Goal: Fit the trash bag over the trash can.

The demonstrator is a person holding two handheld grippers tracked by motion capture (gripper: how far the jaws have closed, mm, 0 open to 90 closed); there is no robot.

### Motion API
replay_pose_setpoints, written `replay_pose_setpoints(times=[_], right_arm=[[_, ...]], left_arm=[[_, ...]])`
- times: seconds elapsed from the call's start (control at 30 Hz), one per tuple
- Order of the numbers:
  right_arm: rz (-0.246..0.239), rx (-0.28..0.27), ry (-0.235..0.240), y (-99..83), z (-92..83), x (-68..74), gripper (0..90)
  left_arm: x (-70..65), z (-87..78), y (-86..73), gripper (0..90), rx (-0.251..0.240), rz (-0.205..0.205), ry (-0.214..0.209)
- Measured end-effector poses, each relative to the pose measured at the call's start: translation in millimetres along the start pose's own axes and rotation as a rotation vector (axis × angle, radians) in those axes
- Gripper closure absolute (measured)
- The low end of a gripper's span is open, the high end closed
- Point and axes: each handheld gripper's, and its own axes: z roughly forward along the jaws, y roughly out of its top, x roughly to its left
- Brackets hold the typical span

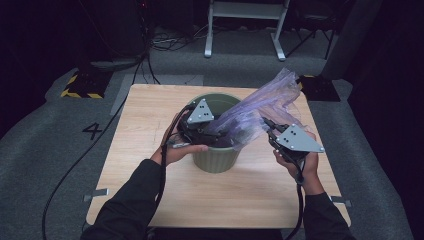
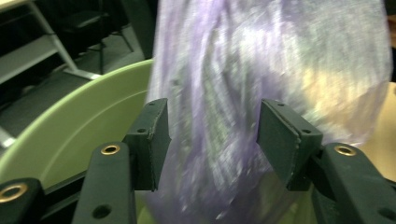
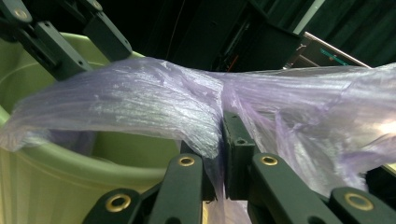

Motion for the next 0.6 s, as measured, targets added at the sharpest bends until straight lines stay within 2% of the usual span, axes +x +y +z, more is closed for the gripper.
replay_pose_setpoints(times=[0.03, 0.1, 0.13, 0.27, 0.4, 0.47, 0.6], right_arm=[[-0.005, 0.002, 0.003, 1.4, 1.5, 0.6, 86.0], [-0.009, 0.001, 0.011, 3.4, 3.9, 1.9, 85.7], [-0.011, 0.004, 0.013, 4.7, 5.3, 3.0, 85.0], [-0.018, -0.002, 0.023, 6.7, 6.7, 5.8, 83.2], [-0.016, 0.0, 0.031, 5.6, 4.0, 6.1, 81.8], [-0.016, -0.004, 0.03, 4.9, 1.8, 5.7, 81.7], [-0.018, 0.002, 0.041, 2.3, -0.8, 7.8, 79.8]], left_arm=[[-0.5, 0.6, 0.0, 53.1, 0.004, 0.013, -0.004], [-2.6, 2.4, 0.1, 60.1, 0.021, 0.04, 0.005], [-3.3, 2.7, -0.1, 67.5, 0.024, 0.048, 0.007], [-3.8, 0.3, -2.4, 87.1, 0.027, 0.09, 0.023], [0.7, -3.6, -6.2, 89.9, 0.033, 0.092, 0.046], [2.9, -5.1, -8.5, 89.8, 0.039, 0.093, 0.08], [6.5, -5.9, -12.7, 89.9, 0.042, 0.089, 0.087]])
